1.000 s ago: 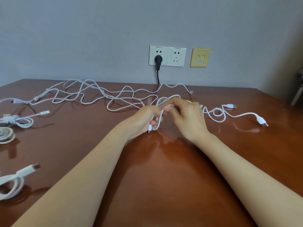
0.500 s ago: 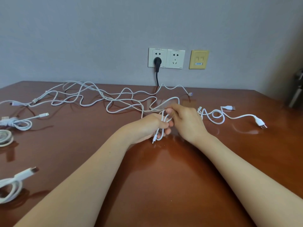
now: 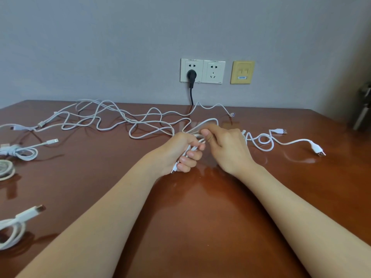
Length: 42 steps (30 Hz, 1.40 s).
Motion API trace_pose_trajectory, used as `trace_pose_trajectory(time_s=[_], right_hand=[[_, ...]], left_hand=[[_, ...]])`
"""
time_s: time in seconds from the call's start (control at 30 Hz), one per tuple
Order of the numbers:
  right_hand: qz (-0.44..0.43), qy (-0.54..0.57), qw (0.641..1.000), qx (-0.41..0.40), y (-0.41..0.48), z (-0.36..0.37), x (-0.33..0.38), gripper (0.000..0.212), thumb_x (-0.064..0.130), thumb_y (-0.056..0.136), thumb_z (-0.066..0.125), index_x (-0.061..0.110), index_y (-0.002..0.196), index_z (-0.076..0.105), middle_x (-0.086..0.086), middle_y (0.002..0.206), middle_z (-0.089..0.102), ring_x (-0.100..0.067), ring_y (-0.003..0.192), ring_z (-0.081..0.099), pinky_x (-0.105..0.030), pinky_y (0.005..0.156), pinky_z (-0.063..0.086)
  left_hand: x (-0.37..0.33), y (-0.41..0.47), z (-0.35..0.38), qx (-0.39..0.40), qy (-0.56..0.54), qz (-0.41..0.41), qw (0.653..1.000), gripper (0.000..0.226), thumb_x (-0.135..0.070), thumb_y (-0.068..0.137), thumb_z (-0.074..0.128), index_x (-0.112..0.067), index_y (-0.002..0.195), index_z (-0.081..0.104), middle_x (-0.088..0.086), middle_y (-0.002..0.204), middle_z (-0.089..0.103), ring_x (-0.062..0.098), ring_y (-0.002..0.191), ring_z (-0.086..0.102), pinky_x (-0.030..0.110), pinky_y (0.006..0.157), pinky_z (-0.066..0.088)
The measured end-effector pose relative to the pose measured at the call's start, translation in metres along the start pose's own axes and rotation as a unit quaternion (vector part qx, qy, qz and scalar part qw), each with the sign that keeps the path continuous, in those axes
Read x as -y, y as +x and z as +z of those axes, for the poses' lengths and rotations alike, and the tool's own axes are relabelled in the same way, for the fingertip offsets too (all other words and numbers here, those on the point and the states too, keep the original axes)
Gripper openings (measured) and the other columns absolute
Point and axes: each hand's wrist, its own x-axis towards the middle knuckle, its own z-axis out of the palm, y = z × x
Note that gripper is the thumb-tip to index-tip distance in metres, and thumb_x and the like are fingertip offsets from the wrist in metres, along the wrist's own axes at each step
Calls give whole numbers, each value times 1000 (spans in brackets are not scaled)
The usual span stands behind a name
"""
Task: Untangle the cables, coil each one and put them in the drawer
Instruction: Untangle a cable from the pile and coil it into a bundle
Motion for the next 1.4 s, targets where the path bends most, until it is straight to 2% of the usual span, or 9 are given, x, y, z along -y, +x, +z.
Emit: trace_pose_trajectory(time_s=[0.17, 0.3, 0.57, 0.7, 0.8, 0.9, 1.2, 1.3, 1.4], right_hand=[[42, -5, 997, 60, 2, -5, -8, 27, 43, 84, 36, 24, 86, 55, 18, 59, 41, -11, 68, 42, -34, 89, 29], [39, 3, 997, 71, 2, -7, -13, 17, 24, 94, 46, 22, 78, 51, 15, 56, 39, -11, 62, 38, -35, 98, 27], [55, 35, 998, -11, 4, -3, -8, 17, 24, 94, 48, 13, 90, 60, 13, 49, 38, -22, 59, 39, -26, 58, 19], [123, 70, 990, 23, 3, -2, -10, 9, 29, 94, 50, 22, 89, 49, 11, 54, 46, -25, 66, 45, -30, 60, 20], [113, 77, 989, 51, 2, 0, -12, 11, 25, 97, 45, 17, 92, 52, 4, 73, 61, -30, 82, 57, -35, 76, 37], [90, 57, 993, 54, 2, 3, -17, 15, 17, 96, 44, 10, 90, 56, -6, 82, 66, -33, 86, 57, -37, 79, 38], [81, 82, 993, 35, 4, -1, -5, 16, 21, 93, 53, 18, 80, 62, 5, 63, 57, -23, 69, 54, -33, 69, 40], [64, 61, 995, 55, 3, 1, 5, 17, 22, 92, 54, 11, 82, 64, -4, 67, 62, -31, 74, 57, -37, 69, 45], [85, 69, 991, 77, 2, 2, 13, 23, 21, 91, 53, 16, 68, 53, -11, 72, 63, -36, 84, 58, -37, 71, 46]], left_hand=[[3, -3, -9, 10, -77, 6, 997, 48, -45, 100, 23, -15, 66, 40, -6, 41, 26, 4, 26, 17, 9, 29, 12], [3, -7, -9, -17, -45, 25, 999, 54, -63, 91, 23, -17, 68, 39, -7, 45, 25, 5, 29, 16, 13, 31, 11], [11, -6, 4, 5, 124, 93, 988, 31, -34, 100, 37, -15, 76, 43, -10, 42, 32, 4, 31, 22, 11, 33, 20], [12, -4, 8, -29, 69, 140, 987, 30, -33, 101, 33, -14, 80, 43, -8, 40, 43, 6, 30, 35, 12, 34, 23], [11, -6, 6, -63, 23, 165, 984, 31, -32, 102, 31, -13, 81, 45, -4, 44, 55, 9, 36, 51, 14, 35, 33], [9, -7, 5, -78, -38, 175, 981, 34, -33, 102, 30, -13, 83, 49, -2, 51, 65, 9, 43, 61, 14, 40, 42], [14, -2, -4, -87, -102, 198, 971, 32, -38, 100, 31, -20, 98, 58, 4, 88, 68, 7, 75, 70, 20, 66, 58], [16, 0, -2, -88, -108, 197, 970, 32, -34, 99, 36, -13, 107, 59, 3, 85, 69, 9, 79, 69, 22, 68, 57], [17, 1, 5, -81, -89, 205, 971, 29, -29, 100, 37, -14, 94, 61, 0, 67, 65, 18, 71, 63, 26, 69, 57]])
